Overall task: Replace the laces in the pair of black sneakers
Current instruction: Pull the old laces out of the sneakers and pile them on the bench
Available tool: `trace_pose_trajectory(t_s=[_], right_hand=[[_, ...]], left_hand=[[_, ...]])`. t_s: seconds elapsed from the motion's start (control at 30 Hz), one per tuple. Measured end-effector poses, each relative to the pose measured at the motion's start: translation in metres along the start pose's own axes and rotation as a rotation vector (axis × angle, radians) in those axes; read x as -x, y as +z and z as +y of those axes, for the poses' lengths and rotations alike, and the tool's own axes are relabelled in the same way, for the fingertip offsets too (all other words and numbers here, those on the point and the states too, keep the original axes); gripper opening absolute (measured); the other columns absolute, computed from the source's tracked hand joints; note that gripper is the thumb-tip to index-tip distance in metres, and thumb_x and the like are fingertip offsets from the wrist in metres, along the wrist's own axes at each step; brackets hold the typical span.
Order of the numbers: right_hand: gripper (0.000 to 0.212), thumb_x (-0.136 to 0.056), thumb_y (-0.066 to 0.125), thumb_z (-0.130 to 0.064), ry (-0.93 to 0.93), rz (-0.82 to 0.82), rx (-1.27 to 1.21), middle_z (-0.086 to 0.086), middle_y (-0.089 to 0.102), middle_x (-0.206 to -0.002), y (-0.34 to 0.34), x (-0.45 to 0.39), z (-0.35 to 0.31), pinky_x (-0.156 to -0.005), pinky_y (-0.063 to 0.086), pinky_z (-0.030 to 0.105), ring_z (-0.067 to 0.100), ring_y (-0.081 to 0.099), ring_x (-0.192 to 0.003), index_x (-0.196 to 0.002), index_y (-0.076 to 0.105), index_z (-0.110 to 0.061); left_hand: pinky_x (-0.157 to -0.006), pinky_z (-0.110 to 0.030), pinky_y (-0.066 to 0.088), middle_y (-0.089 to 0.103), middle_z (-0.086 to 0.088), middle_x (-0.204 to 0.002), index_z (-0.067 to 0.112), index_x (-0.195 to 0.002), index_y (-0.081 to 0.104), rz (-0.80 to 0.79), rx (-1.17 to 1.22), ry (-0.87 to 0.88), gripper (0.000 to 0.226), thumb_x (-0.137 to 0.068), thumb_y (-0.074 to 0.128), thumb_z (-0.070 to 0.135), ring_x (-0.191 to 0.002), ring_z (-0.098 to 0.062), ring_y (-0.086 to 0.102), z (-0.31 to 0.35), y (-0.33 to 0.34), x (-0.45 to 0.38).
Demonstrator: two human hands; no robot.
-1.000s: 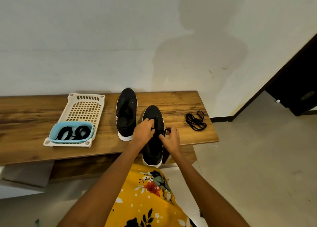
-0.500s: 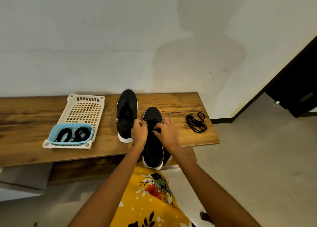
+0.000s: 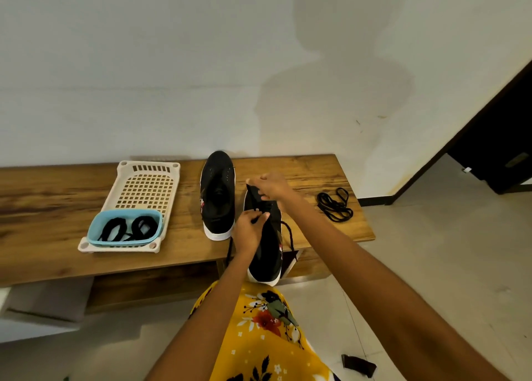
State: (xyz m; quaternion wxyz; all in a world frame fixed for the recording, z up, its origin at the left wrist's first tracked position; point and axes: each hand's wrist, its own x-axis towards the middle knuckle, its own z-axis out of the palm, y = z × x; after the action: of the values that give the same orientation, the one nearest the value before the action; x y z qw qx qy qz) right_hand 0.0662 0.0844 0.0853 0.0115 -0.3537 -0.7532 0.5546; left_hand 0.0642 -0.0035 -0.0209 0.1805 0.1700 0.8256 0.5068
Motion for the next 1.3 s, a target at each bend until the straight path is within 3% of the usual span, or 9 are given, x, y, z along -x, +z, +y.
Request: trace_pose_trajectory(t_s=[0.1,0.2,0.4,0.5,0.6,0.7,0.93,1.1,1.3], right_hand=[[0.024,-0.094,0.053,-0.017,-0.074,-0.03,0.138,0.007,0.063,-0.088,-0.001,0.0,0.031,-0.073,0.048,0.028,0.017,0.058,-0.083,-0.105,0.064,0.001],[0.027,-0.09,0.057,-0.014,-0.175,-0.063,0.497,0.006,0.067,-0.109,-0.002,0.005,0.069,-0.08,0.043,0.024,0.019,0.062,-0.098,-0.115,0.065,-0.008],[0.021,-0.09,0.062,-0.027,-0.308,0.081,0.7,0.0,0.066,-0.105,0.0,0.009,0.078,-0.075,0.042,0.025,0.015,0.06,-0.095,-0.106,0.072,-0.017],[0.018,-0.091,0.062,-0.025,-0.302,0.098,0.529,0.002,0.07,-0.091,-0.003,0.002,0.051,-0.071,0.044,0.028,0.013,0.06,-0.08,-0.096,0.072,-0.011],[0.01,-0.094,0.058,-0.02,-0.241,0.154,0.155,0.007,0.066,-0.083,-0.01,-0.002,0.022,-0.073,0.054,0.034,0.017,0.062,-0.074,-0.089,0.063,-0.013],[0.009,-0.096,0.055,-0.018,-0.179,0.206,-0.137,0.001,0.061,-0.081,-0.016,-0.007,0.009,-0.068,0.055,0.023,0.015,0.063,-0.074,-0.094,0.058,-0.01],[0.019,-0.101,0.041,-0.009,0.082,0.365,-0.819,0.001,0.038,-0.066,-0.027,-0.026,0.034,-0.037,0.032,0.015,0.008,0.035,-0.052,-0.082,0.044,-0.013],[0.024,-0.102,0.039,-0.01,0.164,0.385,-0.829,-0.002,0.029,-0.062,-0.037,-0.021,0.036,-0.033,0.022,0.016,0.006,0.024,-0.043,-0.078,0.039,-0.013],[0.012,-0.1,0.044,-0.013,-0.063,0.326,-0.724,-0.002,0.039,-0.063,-0.05,-0.013,-0.017,-0.034,0.024,0.017,0.004,0.028,-0.037,-0.091,0.051,-0.013]], left_hand=[[-0.066,-0.025,0.041,0.061,-0.001,-0.081,0.009,-0.093,0.069,0.006,0.351,-0.223,0.024,-0.095,0.053,0.027,-0.078,-0.013,0.055,0.015,-0.006,-0.006],[-0.085,-0.034,0.047,0.062,-0.005,-0.096,0.016,-0.08,0.063,0.05,0.656,-0.356,0.022,-0.097,0.05,0.024,-0.102,-0.026,0.058,0.02,-0.017,-0.017],[-0.095,-0.032,0.046,0.063,-0.003,-0.114,0.017,-0.103,0.067,-0.101,0.535,-0.237,0.027,-0.098,0.045,0.032,-0.108,-0.017,0.057,0.02,-0.024,-0.012],[-0.092,-0.028,0.046,0.06,-0.005,-0.116,0.012,-0.117,0.06,-0.192,0.499,-0.194,0.031,-0.101,0.039,0.026,-0.112,-0.019,0.056,0.014,-0.019,-0.003],[-0.102,-0.032,0.041,0.05,-0.002,-0.12,0.02,-0.109,0.062,-0.155,0.295,-0.058,0.02,-0.096,0.049,0.012,-0.12,-0.022,0.049,0.0,-0.012,0.0],[-0.105,-0.031,0.037,0.04,-0.004,-0.135,0.022,-0.115,0.061,-0.171,-0.024,0.025,0.028,-0.088,0.062,0.014,-0.126,-0.02,0.043,-0.009,-0.008,0.0],[-0.075,-0.017,0.04,0.054,-0.002,-0.116,0.015,-0.106,0.063,-0.045,-0.103,0.1,0.025,-0.087,0.056,0.001,-0.094,-0.01,0.055,-0.006,-0.016,-0.003],[-0.059,-0.007,0.038,0.057,-0.003,-0.109,0.017,-0.106,0.065,-0.063,-0.146,0.128,0.029,-0.086,0.054,-0.002,-0.07,-0.004,0.051,-0.005,-0.021,-0.007],[-0.084,-0.013,0.038,0.059,-0.001,-0.114,0.015,-0.108,0.069,-0.092,-0.27,0.202,0.025,-0.088,0.059,0.005,-0.106,-0.014,0.057,-0.007,-0.022,-0.008]])
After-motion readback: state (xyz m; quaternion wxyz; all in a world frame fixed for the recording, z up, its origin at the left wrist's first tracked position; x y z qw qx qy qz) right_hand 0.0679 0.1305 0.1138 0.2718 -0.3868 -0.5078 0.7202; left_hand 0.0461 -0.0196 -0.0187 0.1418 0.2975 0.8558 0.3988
